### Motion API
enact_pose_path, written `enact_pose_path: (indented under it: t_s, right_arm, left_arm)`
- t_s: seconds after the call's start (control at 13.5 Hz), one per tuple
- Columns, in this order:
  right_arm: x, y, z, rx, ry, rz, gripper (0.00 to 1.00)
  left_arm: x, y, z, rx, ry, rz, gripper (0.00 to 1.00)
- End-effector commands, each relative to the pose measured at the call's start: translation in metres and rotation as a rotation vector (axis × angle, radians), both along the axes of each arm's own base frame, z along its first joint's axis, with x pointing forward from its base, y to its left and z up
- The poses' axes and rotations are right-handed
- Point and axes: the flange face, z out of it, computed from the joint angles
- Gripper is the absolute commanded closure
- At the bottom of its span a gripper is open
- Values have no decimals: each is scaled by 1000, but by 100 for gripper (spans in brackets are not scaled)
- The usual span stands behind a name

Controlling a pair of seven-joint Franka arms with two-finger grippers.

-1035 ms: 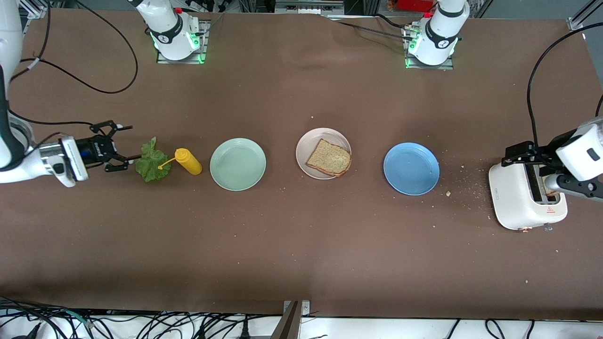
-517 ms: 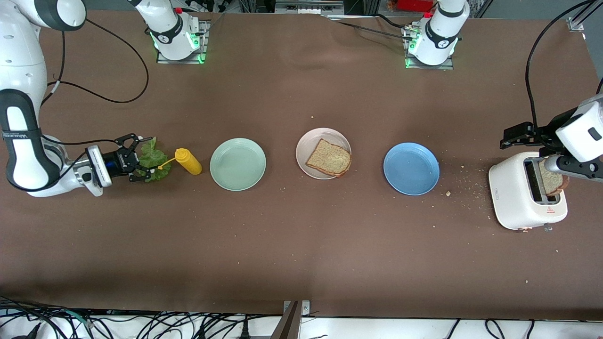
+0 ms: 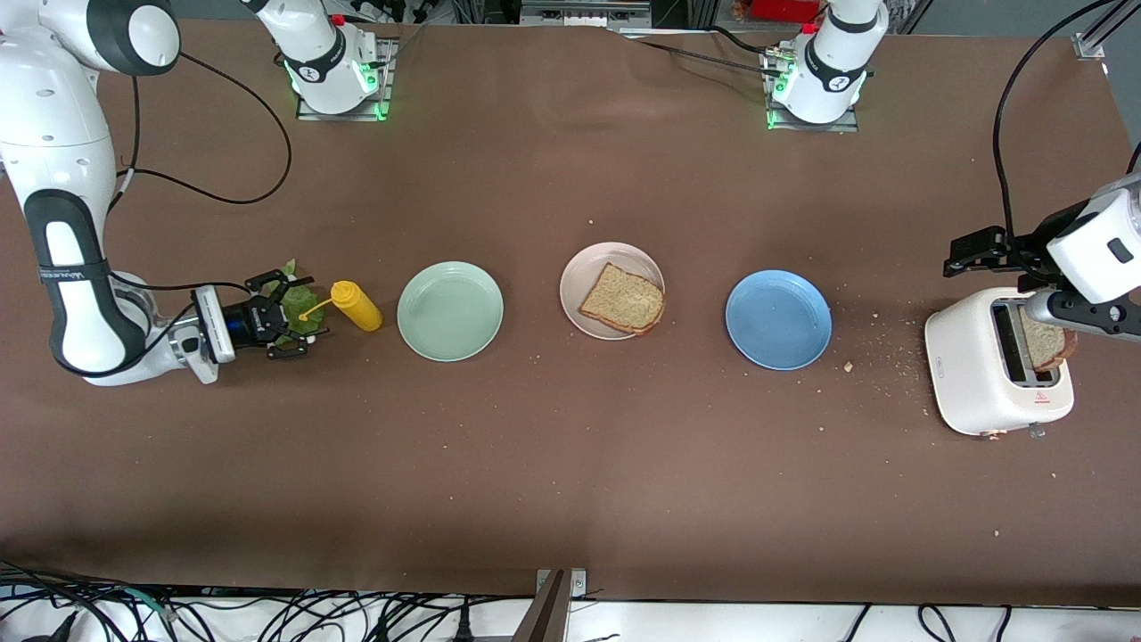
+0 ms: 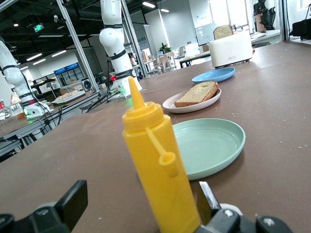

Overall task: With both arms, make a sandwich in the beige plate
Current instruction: 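Grasp the yellow bottle with the right gripper while the left gripper rises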

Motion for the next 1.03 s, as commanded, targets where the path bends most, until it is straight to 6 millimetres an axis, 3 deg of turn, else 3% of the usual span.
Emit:
enact_pose_path:
  t_s: [0.0, 0.59, 0.67, 0.74, 0.81, 0.96]
  right_arm:
    - [11, 19, -9, 33, -59, -1, 0]
    - [10, 44, -23, 39, -48, 11, 1]
    - [10, 44, -24, 34, -39, 12, 8]
    - [10, 45, -23, 29, -38, 15, 24]
    - [9, 49, -24, 27, -34, 27, 50]
    - [9, 56, -24, 6, 6, 32, 87]
  left_arm:
    - [-7, 0, 5, 25, 13, -3, 0]
    - [-12, -6, 15, 21, 13, 3, 0]
    - [-12, -11, 15, 20, 13, -3, 0]
    - [-12, -13, 15, 21, 12, -8, 0]
    - [-12, -14, 14, 20, 14, -9, 0]
    - [-12, -15, 16, 19, 12, -15, 0]
